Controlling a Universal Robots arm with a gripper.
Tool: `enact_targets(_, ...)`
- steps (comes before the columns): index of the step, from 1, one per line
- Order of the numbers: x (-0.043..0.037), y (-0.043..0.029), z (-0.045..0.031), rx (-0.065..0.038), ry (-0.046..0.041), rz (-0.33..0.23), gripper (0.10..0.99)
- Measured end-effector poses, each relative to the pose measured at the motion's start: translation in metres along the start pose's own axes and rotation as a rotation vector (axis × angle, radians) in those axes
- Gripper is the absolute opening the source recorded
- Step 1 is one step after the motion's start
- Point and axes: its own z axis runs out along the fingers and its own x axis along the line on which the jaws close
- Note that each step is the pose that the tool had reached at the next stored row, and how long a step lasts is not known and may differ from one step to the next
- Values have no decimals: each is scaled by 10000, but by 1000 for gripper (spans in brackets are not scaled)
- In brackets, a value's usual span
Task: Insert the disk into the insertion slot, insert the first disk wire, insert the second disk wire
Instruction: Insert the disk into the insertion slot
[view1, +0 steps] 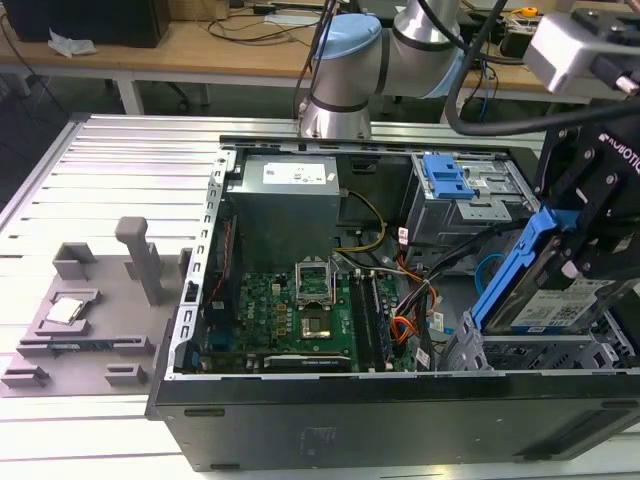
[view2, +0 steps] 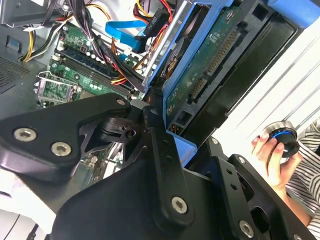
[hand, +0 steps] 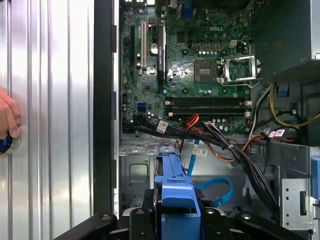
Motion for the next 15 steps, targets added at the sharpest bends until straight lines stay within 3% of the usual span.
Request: enact_targets(15,0,-1,30,0,-1,0,365)
